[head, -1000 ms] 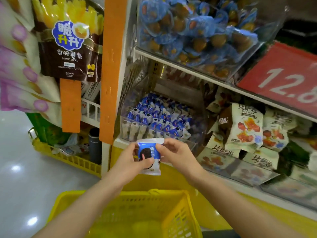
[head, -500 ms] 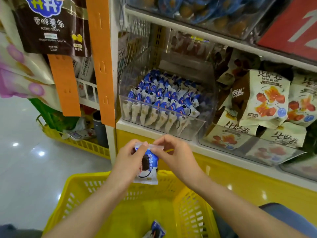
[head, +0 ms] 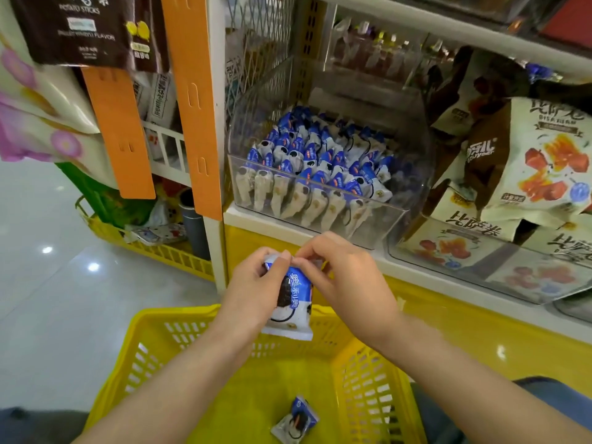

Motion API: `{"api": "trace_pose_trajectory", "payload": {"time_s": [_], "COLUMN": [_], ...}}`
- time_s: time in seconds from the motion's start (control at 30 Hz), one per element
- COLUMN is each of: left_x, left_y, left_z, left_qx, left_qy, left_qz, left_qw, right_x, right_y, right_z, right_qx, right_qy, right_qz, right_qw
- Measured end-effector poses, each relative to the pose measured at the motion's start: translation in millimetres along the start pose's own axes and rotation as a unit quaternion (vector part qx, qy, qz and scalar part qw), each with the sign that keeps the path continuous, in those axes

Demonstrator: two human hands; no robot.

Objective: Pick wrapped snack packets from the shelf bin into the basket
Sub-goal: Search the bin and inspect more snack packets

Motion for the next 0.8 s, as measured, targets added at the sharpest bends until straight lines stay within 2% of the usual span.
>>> {"api": "trace_pose_trajectory", "payload": {"time_s": [0.1,0.2,0.33,0.4,0.47,0.53,0.6,0.67,0.8], "left_x": [-1.4,-2.9,-7.6,-12.5,-16.5,-19.9,-21.3,-23.2,-25.8], "left_y": [-0.3,2.0,9.5,15.0,20.9,25.3,27.8,27.6,17.9], "left_z": [2.0,2.6,3.4,5.4,7.6,9.1,10.6,10.3,1.9], "left_qx": [0.025,0.049,0.014,-0.016,-0.050,-0.078,-0.089,-0.078,-0.023], "left_qy": [0.023,0.034,0.004,-0.030,-0.057,-0.077,-0.106,-0.149,-0.213], "left_qz": [-0.032,-0.011,-0.041,-0.029,-0.042,-0.034,0.026,0.102,0.199], "left_qw": [0.999,0.998,0.999,0.999,0.996,0.993,0.990,0.980,0.956], "right_x": [-1.5,-9.6,-24.3,-24.6,-21.2,-17.1,-14.7,-12.3,-4.0], "right_y": [4.4,7.4,7.9,3.4,-2.5,-7.8,-11.3,-11.4,-3.0], "right_z": [1.0,2.3,6.0,4.2,0.1,-3.3,-5.6,-5.2,-1.5], "right_qx": [-0.017,-0.060,-0.082,-0.042,0.021,0.102,0.150,0.134,0.043], "right_qy": [0.011,-0.094,-0.263,-0.306,-0.316,-0.298,-0.270,-0.229,-0.145], "right_qz": [-0.020,0.094,0.288,0.357,0.390,0.355,0.273,0.204,0.222], "right_qw": [1.000,0.989,0.917,0.882,0.865,0.880,0.911,0.942,0.963]}}
Point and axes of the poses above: each hand's wrist, its own z-axis towards the middle knuckle, its own y-axis out of the back of the hand, x = y × z, the point moved 3 cm from there along z, towards the middle knuckle, and after that the axes turned 5 degrees about -z, right-handed, at the moved point
